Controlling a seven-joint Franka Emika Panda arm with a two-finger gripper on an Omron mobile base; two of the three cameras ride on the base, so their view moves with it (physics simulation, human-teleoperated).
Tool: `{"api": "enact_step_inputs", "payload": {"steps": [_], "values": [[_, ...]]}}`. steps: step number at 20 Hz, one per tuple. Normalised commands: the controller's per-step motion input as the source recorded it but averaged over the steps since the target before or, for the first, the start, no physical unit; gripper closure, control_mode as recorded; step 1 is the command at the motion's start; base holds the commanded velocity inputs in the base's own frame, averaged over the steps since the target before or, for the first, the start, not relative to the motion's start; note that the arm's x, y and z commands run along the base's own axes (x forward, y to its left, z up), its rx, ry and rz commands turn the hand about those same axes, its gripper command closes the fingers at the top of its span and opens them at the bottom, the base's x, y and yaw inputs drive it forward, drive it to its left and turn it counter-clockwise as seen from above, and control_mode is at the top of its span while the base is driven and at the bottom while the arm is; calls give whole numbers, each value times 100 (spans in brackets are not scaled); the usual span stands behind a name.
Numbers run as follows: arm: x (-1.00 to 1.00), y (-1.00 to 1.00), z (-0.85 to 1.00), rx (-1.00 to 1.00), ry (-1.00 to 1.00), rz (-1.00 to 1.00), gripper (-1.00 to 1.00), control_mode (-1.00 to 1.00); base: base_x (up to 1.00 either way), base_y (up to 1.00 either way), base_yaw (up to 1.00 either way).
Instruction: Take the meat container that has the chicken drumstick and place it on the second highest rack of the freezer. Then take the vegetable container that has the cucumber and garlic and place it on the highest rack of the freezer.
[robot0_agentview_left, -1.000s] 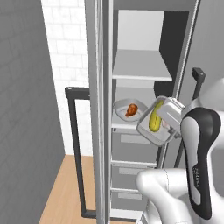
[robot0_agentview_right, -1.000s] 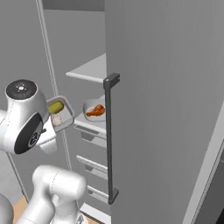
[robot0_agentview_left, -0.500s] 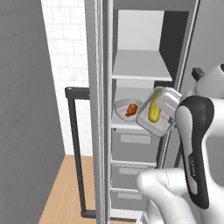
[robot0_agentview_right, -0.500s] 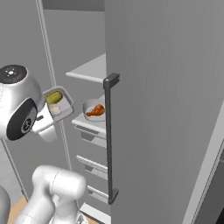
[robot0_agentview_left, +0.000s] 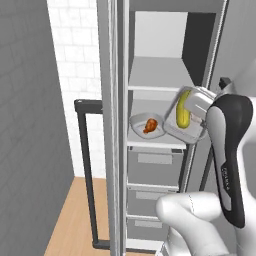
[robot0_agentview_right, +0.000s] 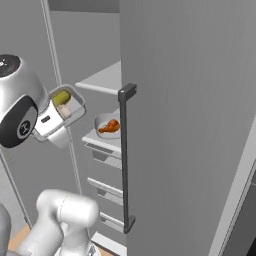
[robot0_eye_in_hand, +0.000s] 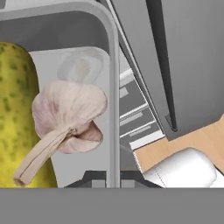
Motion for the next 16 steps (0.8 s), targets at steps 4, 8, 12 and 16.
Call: {"api": "enact_step_inputs", "payload": {"steps": [4, 8, 12, 16], "values": [[17, -1, 35, -5, -16, 1, 100, -100, 0, 0, 0], [18, 0, 45, -10, -25, 0, 100, -100, 0, 0, 0], [21, -14, 34, -3, -15, 0, 100, -100, 0, 0, 0], [38, -24, 19, 0, -1, 0, 100, -100, 0, 0, 0]]}}
